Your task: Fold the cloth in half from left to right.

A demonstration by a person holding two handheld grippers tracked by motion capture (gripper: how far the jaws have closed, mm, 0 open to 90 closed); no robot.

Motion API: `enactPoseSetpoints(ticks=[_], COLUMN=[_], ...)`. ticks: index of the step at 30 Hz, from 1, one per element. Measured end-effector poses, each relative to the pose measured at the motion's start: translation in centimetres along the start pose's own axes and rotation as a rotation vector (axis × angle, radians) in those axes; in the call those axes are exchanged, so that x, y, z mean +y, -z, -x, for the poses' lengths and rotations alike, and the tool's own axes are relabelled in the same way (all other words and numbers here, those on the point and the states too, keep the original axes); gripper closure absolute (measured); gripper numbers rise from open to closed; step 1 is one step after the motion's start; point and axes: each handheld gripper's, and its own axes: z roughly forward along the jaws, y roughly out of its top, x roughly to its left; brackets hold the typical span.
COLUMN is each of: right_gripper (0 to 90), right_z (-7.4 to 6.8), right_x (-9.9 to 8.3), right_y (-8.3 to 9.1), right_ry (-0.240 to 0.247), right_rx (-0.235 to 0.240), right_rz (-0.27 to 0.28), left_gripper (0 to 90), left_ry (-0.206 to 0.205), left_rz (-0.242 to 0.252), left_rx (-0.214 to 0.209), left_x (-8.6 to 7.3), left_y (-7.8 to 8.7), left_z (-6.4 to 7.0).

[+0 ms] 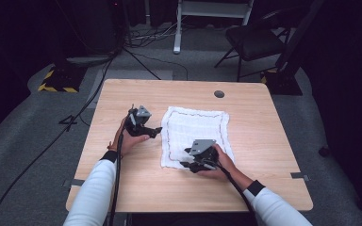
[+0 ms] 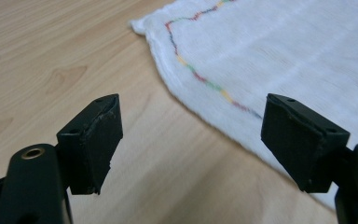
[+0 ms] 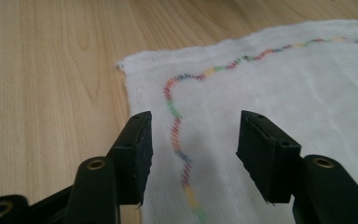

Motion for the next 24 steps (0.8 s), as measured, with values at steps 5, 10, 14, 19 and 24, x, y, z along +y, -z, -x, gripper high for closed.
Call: enactPoseSetpoints(ticks=[5, 10, 14, 19, 24], right_gripper=[45.5, 44.3, 48.4, 70.3, 79.6], right_z=[-1.2, -1.8, -1.5, -0.8, -1.1], right_x=[1.5, 2.1, 2.2, 2.6, 3.0], right_y=[-2.1, -3.9, -4.3, -4.5, -4.7], right_ry=[0.030, 0.018, -0.015, -0.043, -0.018], right_rx=[0.041, 0.037, 0.025, 0.008, -0.045], right_rz=[0.002, -0.011, 0.001, -0.032, -0.054], left_gripper=[20.8, 18.9, 19.1, 21.9, 32.2], left_ry=[0.032, 0.071, 0.091, 0.120, 0.166], left_rz=[-0.015, -0.062, -0.077, -0.139, -0.105], left_rx=[0.028, 0.095, 0.129, 0.171, 0.101], left_x=[2.2, 4.0, 4.9, 4.9, 4.3], left_y=[-2.6, -5.0, -6.6, -8.2, -8.0], left_z=[-0.8, -1.7, -1.6, -1.4, -1.9])
